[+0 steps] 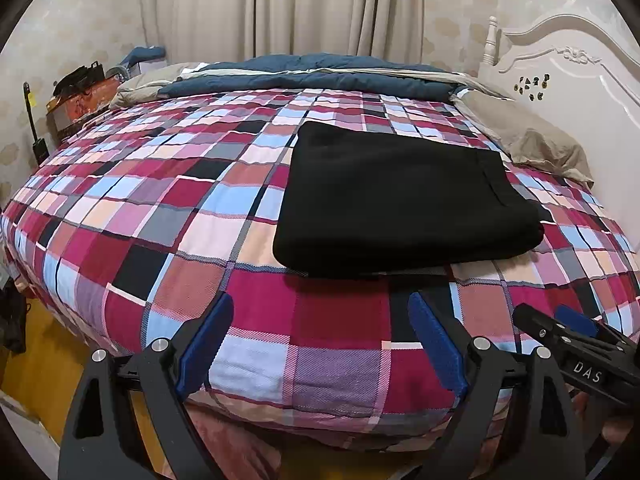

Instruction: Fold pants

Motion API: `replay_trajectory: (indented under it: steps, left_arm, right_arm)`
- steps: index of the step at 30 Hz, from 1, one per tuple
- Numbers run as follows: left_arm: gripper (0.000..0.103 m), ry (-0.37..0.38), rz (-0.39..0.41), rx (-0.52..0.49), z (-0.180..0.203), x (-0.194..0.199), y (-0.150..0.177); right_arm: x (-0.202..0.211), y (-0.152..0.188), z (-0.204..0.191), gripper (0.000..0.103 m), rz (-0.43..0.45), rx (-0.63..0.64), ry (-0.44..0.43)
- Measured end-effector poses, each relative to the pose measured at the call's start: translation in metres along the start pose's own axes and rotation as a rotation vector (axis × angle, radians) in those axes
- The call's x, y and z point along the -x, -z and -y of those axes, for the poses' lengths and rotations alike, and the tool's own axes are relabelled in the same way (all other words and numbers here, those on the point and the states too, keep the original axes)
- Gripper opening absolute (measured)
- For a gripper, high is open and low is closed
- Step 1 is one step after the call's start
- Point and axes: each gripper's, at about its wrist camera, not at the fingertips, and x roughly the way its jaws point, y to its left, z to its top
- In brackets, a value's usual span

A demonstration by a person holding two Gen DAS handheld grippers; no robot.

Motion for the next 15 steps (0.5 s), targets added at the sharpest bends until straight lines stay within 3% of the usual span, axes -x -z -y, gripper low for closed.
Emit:
replay_trajectory:
  steps: [15]
  left_arm:
    - [0.088, -0.028, 0.011, -0.015, 0.0017, 0.0008, -0.0003]
  right_arm:
    - [-0.0018, 0.0018, -0.0029, 0.093, -0.011, 0.021, -0.009]
